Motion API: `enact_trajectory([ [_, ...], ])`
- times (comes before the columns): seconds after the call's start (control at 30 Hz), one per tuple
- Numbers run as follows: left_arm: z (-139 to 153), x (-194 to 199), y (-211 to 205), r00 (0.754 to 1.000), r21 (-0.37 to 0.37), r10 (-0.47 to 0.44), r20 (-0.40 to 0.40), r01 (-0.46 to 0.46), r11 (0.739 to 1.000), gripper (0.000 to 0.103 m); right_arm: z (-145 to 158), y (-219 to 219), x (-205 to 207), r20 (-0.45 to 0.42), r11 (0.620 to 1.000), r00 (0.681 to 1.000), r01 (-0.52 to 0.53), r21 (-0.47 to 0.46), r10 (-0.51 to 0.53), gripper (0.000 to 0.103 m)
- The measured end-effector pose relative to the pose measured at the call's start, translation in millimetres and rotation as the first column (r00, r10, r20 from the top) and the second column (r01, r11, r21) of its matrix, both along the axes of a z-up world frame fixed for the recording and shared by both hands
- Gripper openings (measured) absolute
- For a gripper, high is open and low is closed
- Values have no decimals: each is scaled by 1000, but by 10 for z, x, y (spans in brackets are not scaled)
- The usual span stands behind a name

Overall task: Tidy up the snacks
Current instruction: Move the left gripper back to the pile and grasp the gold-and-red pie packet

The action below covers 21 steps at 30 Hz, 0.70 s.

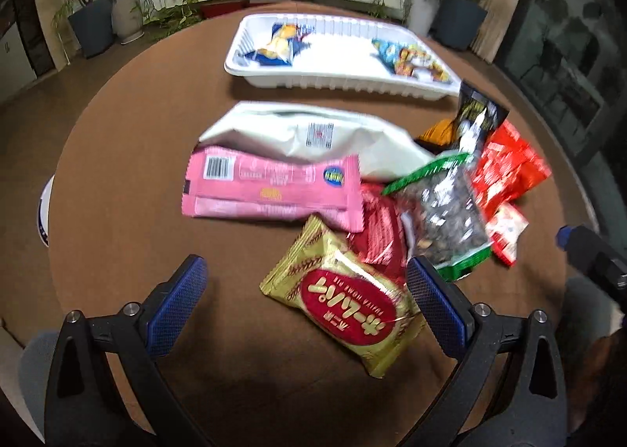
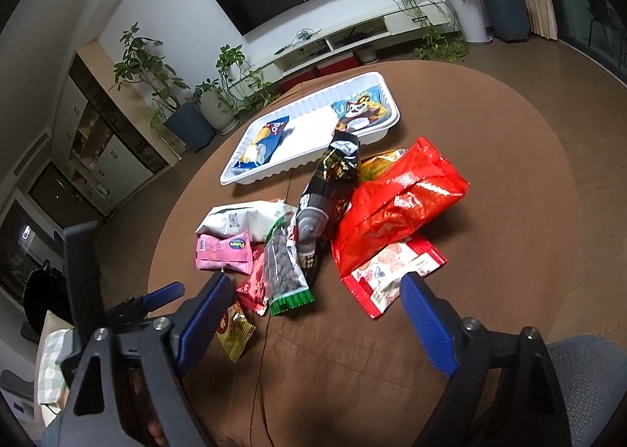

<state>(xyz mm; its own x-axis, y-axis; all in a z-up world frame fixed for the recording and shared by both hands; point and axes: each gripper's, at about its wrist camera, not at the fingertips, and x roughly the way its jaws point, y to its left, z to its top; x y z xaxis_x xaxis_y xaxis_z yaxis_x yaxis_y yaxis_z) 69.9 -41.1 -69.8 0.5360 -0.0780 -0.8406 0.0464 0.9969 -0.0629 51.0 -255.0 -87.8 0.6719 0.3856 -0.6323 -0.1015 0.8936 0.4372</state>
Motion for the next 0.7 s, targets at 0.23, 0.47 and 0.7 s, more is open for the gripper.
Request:
enact_trajectory([
  [0.23, -97, -64, 203, 1000, 6, 21, -21, -21, 1000, 103, 5, 59, -33, 5, 1000, 1000, -13, -23, 13, 90],
  [0.47, -110, -171, 345, 999, -14, 4, -39, -5, 1000, 103, -22, 124, -27, -5, 999, 1000, -22, -38, 21, 90],
  [0.7, 29, -308, 104, 998, -35, -56, -14, 56, 998, 103, -56, 158, -36, -15, 999, 999, -40, -28, 40, 90],
])
